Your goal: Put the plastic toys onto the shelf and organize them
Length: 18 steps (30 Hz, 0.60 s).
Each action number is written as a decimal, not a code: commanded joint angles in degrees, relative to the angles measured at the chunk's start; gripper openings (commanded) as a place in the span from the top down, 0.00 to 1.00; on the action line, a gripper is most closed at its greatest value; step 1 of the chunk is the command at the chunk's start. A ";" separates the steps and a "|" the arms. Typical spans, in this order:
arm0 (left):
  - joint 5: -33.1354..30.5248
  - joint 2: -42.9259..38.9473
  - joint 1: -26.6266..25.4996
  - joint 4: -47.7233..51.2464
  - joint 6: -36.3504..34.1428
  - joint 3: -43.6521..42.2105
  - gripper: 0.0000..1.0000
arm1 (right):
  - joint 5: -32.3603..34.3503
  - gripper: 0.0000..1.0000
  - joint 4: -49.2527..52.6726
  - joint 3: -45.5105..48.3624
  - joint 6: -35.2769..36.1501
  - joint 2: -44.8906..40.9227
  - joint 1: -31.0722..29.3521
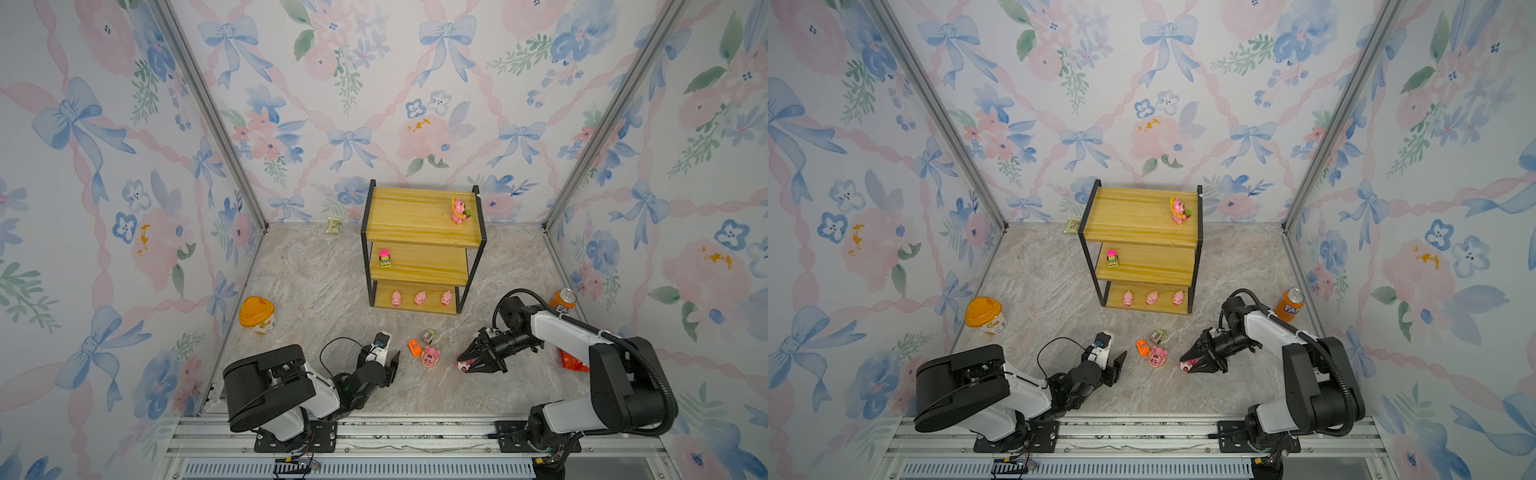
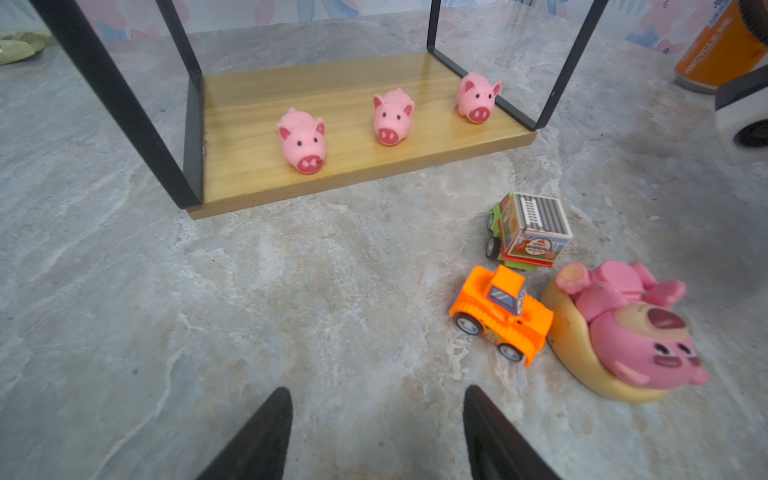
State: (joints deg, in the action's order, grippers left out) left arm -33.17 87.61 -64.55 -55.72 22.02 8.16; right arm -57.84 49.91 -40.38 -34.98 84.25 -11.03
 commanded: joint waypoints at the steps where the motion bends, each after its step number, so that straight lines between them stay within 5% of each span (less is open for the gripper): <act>1: -1.17 0.80 -0.32 -0.82 -1.19 0.89 0.33 | -2.49 0.93 -0.49 -1.01 1.36 2.21 0.05; 18: -1.72 1.46 0.12 -0.89 -1.08 0.72 0.33 | -3.09 0.88 -3.48 -4.12 4.54 16.54 -0.17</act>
State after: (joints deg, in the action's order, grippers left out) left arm -33.87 88.47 -64.53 -55.77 22.00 8.16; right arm -61.12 46.24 -43.66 -31.14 98.52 -11.03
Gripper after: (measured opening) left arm 0.667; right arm 0.324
